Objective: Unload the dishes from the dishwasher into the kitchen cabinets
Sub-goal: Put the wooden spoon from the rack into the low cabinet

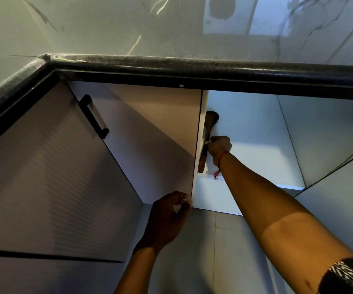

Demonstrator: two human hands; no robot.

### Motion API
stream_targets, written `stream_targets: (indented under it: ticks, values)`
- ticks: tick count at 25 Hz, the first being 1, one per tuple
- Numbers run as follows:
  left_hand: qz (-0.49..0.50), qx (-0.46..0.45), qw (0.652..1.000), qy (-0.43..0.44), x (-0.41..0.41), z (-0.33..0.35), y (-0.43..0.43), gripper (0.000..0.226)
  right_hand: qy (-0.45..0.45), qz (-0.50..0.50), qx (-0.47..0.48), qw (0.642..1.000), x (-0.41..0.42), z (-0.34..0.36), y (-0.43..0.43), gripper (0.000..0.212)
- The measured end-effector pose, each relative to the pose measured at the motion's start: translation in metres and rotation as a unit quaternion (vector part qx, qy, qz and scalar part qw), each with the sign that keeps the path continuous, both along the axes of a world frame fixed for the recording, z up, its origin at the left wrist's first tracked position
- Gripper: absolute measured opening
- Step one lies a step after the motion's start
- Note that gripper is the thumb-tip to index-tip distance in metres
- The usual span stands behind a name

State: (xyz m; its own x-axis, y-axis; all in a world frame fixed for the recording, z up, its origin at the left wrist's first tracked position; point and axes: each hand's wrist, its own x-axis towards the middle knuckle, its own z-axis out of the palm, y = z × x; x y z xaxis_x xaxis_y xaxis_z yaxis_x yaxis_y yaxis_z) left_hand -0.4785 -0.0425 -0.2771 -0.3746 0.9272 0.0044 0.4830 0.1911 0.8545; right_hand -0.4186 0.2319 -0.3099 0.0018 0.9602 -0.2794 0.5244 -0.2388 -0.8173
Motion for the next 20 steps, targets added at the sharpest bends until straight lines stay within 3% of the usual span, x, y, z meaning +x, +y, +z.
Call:
stream_targets:
  ticks: [9, 15, 20]
  values:
    - [0.031, 0.02, 0.999, -0.01, -0.015, -0.003, 0.008, 0.007, 0.039, 0.003, 0.056, 0.998, 0.026, 0.008, -0.066, 0.031]
    - [0.027, 0.001, 0.991, -0.127, 0.008, -0.006, 0.018, 0.016, 0.027, 0.039, 0.136, 0.99, 0.085, 0.034, -0.154, 0.028]
    - [-0.045, 0.017, 0.99, -0.13, 0.05, 0.006, 0.015, 0.014, 0.024, 0.027, 0.172, 0.984, 0.152, 0.09, -0.229, 0.028]
